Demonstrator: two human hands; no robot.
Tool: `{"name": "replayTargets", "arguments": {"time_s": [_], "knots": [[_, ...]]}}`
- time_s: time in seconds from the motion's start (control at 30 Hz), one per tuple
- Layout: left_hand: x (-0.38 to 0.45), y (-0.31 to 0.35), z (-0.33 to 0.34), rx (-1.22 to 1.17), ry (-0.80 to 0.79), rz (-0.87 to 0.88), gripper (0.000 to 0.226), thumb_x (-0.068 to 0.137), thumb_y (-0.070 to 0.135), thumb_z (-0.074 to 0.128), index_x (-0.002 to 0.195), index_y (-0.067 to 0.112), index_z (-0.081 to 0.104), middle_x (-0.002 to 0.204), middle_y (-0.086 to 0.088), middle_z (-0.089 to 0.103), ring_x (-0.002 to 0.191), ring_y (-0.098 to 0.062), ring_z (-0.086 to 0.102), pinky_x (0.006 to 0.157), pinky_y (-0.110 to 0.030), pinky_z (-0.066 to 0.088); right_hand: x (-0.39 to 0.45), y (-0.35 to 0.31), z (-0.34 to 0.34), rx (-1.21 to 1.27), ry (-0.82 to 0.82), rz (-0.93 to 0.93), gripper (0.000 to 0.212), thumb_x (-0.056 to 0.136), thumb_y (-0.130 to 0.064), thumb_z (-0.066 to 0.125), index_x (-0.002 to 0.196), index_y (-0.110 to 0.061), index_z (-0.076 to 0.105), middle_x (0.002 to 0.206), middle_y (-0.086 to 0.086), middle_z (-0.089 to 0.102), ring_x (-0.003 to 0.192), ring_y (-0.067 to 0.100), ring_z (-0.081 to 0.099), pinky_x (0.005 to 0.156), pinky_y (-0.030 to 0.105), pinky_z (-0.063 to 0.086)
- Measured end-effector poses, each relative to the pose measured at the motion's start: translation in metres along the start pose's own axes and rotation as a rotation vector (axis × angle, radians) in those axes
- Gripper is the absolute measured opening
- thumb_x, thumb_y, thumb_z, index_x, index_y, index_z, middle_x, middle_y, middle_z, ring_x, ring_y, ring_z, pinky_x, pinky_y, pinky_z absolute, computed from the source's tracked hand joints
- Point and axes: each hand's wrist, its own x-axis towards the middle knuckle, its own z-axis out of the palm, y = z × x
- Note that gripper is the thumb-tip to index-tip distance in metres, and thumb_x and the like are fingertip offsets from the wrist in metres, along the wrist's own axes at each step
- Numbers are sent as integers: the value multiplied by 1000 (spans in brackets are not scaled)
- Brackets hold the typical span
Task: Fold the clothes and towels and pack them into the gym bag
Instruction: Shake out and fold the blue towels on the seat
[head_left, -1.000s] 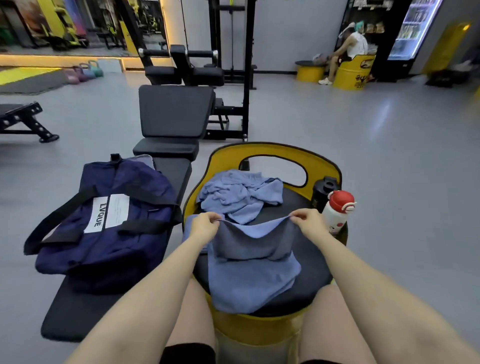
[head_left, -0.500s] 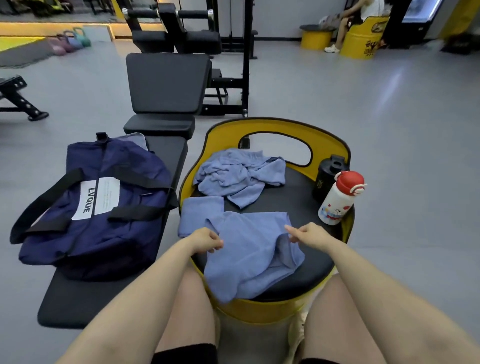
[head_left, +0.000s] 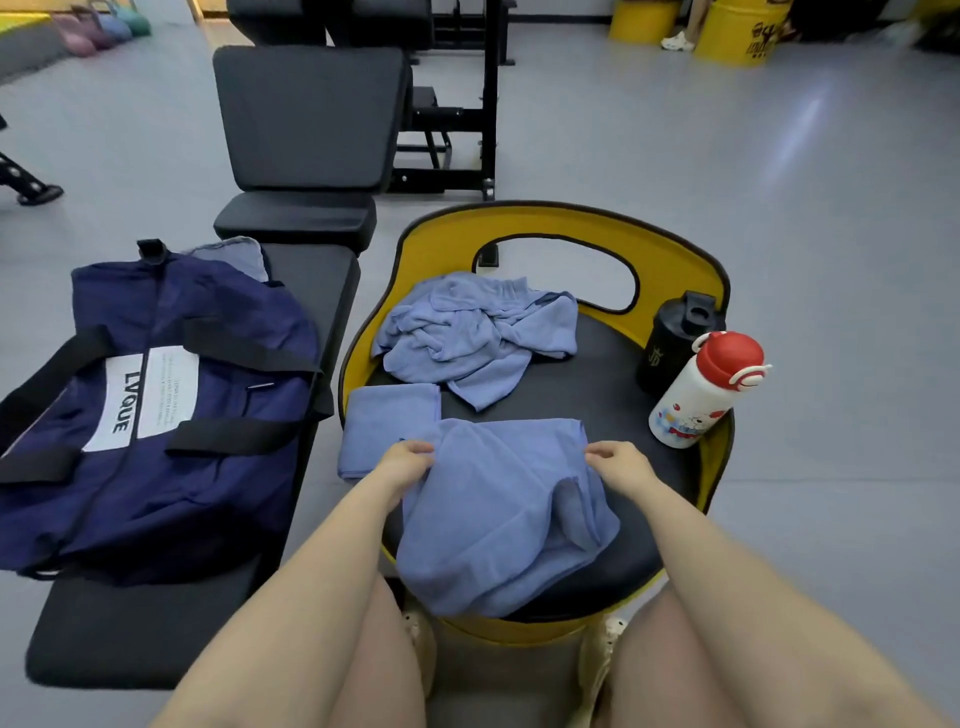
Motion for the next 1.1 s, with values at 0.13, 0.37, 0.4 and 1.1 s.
{"name": "replayTargets", "arguments": {"time_s": [0.13,0.37,0.4,1.1], "knots": [[6,7,6,-73,34,-27,42,93,-2,43,135,2,47,137,-15,47,124,-28,45,88,-27,37,11,-4,11,17,-34,-6,37,95,-16,50,132,-13,56,137,7,53,126,23,49,98,24,35],[12,6,14,-143,21,-61,23,93,-2,41,107,7,57,107,-9,55,100,-24,51,85,-28,38,17,-15,26,71,-69,49,48,97,-16,46,144,-10,40,152,9,34,136,25,37,109,30,30],[11,5,15,-148,12,-59,21,93,-2,41,99,9,58,103,-9,53,95,-23,52,81,-27,39,18,-16,27,87,-59,50,49,97,-17,47,144,-9,39,152,9,34,137,25,36,110,31,29],[-39,1,-16,-363,222,217,18,89,-1,59,105,6,63,82,-7,56,86,-23,53,65,-28,45,-34,-21,-13,498,281,-115,8,85,-7,68,91,-13,70,94,4,67,92,18,59,79,26,42]]}}
